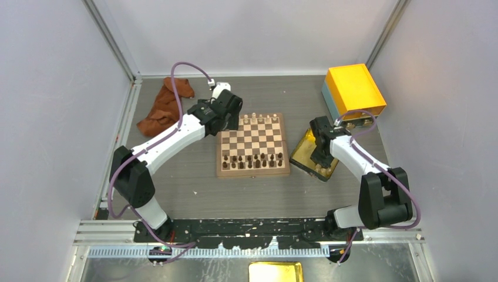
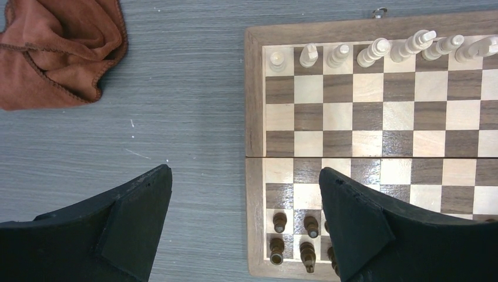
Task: Set up the chess pieces on the board
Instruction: Pick up the chess piece from the storage box.
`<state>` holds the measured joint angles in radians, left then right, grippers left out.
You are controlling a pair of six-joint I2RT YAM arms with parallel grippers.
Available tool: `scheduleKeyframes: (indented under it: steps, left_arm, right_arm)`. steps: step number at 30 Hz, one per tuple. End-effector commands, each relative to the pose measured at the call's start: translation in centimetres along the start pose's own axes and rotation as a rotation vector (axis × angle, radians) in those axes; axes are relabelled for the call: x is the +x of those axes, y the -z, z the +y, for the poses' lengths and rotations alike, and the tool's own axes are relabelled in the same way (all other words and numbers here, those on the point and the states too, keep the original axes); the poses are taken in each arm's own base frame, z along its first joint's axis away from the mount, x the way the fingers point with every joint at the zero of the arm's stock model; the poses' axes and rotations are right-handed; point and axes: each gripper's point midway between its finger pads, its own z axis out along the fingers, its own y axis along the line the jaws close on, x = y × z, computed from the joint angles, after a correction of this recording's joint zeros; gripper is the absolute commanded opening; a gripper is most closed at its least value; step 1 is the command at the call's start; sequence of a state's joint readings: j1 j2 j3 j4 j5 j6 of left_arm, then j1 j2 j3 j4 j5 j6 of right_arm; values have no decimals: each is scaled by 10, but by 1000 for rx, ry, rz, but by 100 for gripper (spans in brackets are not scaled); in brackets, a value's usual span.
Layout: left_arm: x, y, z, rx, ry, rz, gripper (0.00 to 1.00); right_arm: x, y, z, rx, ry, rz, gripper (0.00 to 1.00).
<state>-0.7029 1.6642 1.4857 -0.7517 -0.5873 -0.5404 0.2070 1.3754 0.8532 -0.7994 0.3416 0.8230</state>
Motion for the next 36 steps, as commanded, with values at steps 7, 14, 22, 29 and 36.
scheduleKeyframes:
  steps: [7, 14, 22, 29, 36]
  left_arm:
    - [-19, 15, 5, 1, 33, -73, 96]
    - [-18, 14, 5, -1, 31, -70, 96]
    - [-17, 13, 5, -5, 27, -69, 96]
    - [-17, 12, 4, -6, 25, -69, 96]
    - [-17, 12, 5, -8, 24, -71, 96]
  right_arm:
    - [-6, -7, 4, -8, -7, -12, 32]
    - [-7, -11, 7, -8, -1, -8, 32]
    - [-8, -15, 8, -7, -4, -7, 29]
    - [-10, -17, 10, -5, -2, -6, 26]
    - [-11, -18, 9, -3, 0, -7, 11]
